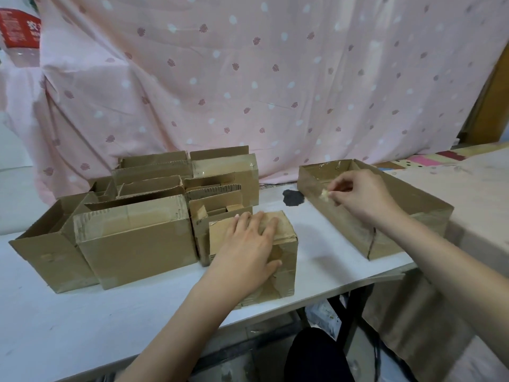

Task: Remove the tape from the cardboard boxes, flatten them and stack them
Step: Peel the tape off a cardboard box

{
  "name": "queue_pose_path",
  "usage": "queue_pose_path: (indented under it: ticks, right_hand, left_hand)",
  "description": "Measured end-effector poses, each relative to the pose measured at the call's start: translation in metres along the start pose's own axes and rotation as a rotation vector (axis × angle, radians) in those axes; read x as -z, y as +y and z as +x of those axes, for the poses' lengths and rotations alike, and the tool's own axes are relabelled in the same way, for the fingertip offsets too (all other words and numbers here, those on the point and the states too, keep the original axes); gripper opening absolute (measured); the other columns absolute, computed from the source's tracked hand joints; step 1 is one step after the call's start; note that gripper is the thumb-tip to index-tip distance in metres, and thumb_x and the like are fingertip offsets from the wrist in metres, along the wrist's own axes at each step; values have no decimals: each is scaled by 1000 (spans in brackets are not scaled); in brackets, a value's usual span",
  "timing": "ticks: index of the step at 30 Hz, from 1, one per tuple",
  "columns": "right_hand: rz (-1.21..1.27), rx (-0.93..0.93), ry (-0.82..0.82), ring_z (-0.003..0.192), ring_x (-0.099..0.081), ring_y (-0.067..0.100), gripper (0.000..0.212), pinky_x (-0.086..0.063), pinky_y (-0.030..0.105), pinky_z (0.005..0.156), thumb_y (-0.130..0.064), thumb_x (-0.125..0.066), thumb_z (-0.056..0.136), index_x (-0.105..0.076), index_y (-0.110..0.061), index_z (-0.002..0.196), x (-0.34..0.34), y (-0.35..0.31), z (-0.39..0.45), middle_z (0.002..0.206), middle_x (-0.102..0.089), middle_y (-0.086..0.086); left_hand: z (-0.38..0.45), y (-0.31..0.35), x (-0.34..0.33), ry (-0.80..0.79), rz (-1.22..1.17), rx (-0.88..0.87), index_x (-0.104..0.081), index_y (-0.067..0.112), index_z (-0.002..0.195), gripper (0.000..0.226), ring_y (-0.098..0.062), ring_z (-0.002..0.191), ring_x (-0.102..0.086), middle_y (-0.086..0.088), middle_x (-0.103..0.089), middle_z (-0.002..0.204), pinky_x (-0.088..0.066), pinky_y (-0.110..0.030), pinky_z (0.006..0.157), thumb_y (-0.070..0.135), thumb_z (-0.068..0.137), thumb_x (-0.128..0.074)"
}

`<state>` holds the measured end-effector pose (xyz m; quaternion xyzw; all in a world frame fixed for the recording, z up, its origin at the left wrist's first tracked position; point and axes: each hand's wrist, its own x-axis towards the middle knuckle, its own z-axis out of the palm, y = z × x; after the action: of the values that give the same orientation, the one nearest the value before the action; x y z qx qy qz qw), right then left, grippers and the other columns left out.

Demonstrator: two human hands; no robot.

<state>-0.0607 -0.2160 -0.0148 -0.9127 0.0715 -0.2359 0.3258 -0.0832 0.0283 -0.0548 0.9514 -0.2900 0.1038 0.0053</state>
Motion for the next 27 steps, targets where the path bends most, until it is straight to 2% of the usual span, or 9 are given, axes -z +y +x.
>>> queue_pose_path:
  ticks: [3,5,11,14,16,19,23,25,27]
  right_hand:
    - [-31,-88,13,76,-69,15,11,-41,9,62,-7,-68,88,-75,-14,82,18,32,16,72,-73,4]
    - [-56,-119,22,72,-66,13,10,-37,8,61,-9,-68,90,-76,-13,84,28,52,26,70,-73,6]
    - [-205,-210,-83,69,-70,15,15,-48,20,67,-3,-65,90,-78,-9,86,30,93,50,70,-73,9]
    - [-275,-239,-182,62,-69,15,16,-52,20,62,4,-68,83,-78,-7,80,22,106,63,70,-74,11]
    - [-296,-257,-221,65,-72,23,13,-60,30,67,10,-71,79,-75,-2,81,15,114,71,73,-72,14]
    - [-329,-272,-246,66,-72,30,9,-63,41,70,12,-71,78,-71,3,78,6,122,82,77,-70,17]
    - [-381,-295,-282,69,-74,31,11,-63,43,69,12,-68,79,-74,4,75,-3,138,96,76,-73,19]
    - [-426,-299,-315,76,-74,30,7,-63,43,73,9,-76,75,-75,3,79,-8,143,100,81,-73,19]
    - [-474,-288,-347,83,-73,29,13,-62,41,78,6,-81,72,-75,3,84,-13,149,102,86,-73,18]
  left_hand:
    - [10,12,-1,-18,1,4,-5,19,158,79,-34,151,-3,-11,-4,165,-3,-45,124,51,99,-48]
    - [15,17,-2,-21,11,7,-5,18,158,78,-35,151,-3,-12,-4,165,-2,-44,124,50,100,-47]
    - [30,29,-7,-37,31,19,-3,18,158,78,-36,150,-3,-14,-2,165,-6,-45,123,51,100,-44]
    - [36,32,-9,-35,45,26,-2,18,157,78,-36,150,-3,-13,-1,165,-6,-45,123,53,100,-43]
    - [39,32,-10,-37,51,30,-2,18,157,78,-36,150,-2,-13,-1,165,-6,-44,123,53,100,-42]
    - [39,30,-12,-39,46,34,1,20,157,78,-35,151,1,-11,2,165,-4,-43,124,54,101,-39]
    - [37,29,-11,-38,39,37,5,22,157,77,-32,151,5,-9,7,165,-1,-41,123,56,101,-35]
    - [36,28,-11,-39,33,39,7,23,157,77,-31,151,6,-9,8,166,-1,-41,123,57,101,-34]
    - [37,28,-12,-33,35,39,7,23,157,77,-31,151,6,-8,8,166,-1,-40,123,57,101,-33]
